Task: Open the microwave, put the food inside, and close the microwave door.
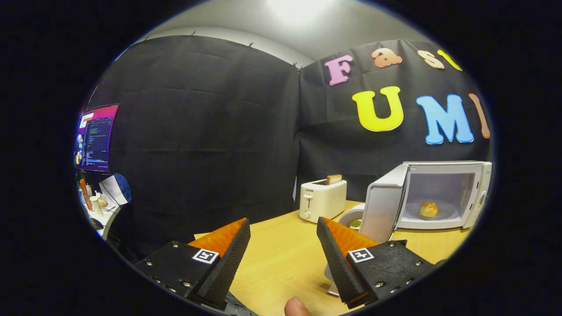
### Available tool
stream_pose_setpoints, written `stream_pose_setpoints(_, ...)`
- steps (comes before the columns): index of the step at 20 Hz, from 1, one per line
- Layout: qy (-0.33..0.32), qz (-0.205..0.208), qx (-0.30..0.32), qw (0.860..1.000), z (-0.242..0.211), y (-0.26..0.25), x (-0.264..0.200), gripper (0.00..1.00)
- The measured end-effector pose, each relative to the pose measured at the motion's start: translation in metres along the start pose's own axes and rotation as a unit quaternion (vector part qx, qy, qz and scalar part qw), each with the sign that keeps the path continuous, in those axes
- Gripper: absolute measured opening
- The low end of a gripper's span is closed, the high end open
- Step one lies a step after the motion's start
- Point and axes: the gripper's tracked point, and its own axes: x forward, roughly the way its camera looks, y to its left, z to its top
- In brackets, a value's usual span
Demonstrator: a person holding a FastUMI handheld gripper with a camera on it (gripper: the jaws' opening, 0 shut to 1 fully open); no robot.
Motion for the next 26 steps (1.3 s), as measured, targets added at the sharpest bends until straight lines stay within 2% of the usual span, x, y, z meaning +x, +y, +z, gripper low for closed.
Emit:
stream_pose_setpoints(1,0.008,-0.009,-0.001,1.0,-0.005,-0.004,0.007,0.92)
stream_pose_setpoints(3,0.014,-0.03,-0.004,0.999,-0.014,-0.011,0.01,0.81)
stream_pose_setpoints(6,0.009,-0.071,-0.014,0.997,-0.023,-0.029,0.022,0.48)
stream_pose_setpoints(9,0.019,-0.084,0.007,0.996,-0.032,-0.038,0.026,0.22)
stream_pose_setpoints(10,0.016,-0.094,0.006,0.995,-0.031,-0.042,0.024,0.17)
stream_pose_setpoints(11,0.014,-0.097,-0.005,0.995,-0.033,-0.045,0.024,0.05)
stream_pose_setpoints(12,0.008,-0.103,-0.017,0.994,-0.031,-0.05,0.018,0.01)
stream_pose_setpoints(14,0.007,-0.124,-0.049,0.991,-0.031,-0.063,0.012,0.01)
stream_pose_setpoints(19,0.024,-0.155,-0.03,0.987,-0.033,-0.115,-0.014,0.02)
stream_pose_setpoints(22,0.02,-0.184,-0.058,0.981,-0.025,-0.152,-0.039,0.01)
stream_pose_setpoints(26,0.027,-0.214,-0.063,0.974,-0.024,-0.2,-0.059,0.01)
